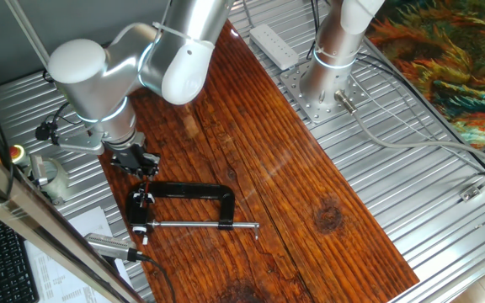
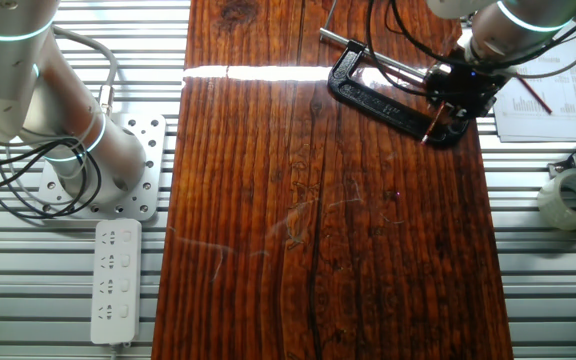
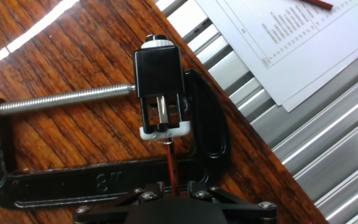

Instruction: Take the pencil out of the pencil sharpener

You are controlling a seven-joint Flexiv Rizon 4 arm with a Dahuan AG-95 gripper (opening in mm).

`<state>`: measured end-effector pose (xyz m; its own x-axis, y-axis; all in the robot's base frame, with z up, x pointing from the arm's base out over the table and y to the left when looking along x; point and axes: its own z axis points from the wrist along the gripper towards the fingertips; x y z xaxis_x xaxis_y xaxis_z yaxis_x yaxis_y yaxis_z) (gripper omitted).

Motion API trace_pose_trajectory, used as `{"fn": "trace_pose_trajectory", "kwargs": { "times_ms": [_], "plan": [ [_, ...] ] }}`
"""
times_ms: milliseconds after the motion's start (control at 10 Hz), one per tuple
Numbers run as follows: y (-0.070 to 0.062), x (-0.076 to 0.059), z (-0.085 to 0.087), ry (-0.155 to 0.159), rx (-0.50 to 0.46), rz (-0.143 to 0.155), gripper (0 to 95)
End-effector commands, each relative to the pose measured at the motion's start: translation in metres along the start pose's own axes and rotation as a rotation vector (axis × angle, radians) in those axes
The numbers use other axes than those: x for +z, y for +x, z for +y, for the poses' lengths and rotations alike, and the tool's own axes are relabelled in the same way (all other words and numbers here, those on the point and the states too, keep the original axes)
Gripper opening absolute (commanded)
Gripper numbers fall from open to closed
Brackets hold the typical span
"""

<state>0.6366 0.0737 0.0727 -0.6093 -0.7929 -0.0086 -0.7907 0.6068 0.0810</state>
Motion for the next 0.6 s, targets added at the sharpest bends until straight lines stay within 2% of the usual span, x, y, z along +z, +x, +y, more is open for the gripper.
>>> {"fn": "trace_pose_trajectory", "kwargs": {
  "times_ms": [100, 600],
  "plan": [
    [0.0008, 0.0011, -0.0001, 0.002, 0.001, -0.002, 19.0],
    [0.0011, 0.0084, -0.0018, 0.007, -0.003, -0.002, 19.0]
  ]
}}
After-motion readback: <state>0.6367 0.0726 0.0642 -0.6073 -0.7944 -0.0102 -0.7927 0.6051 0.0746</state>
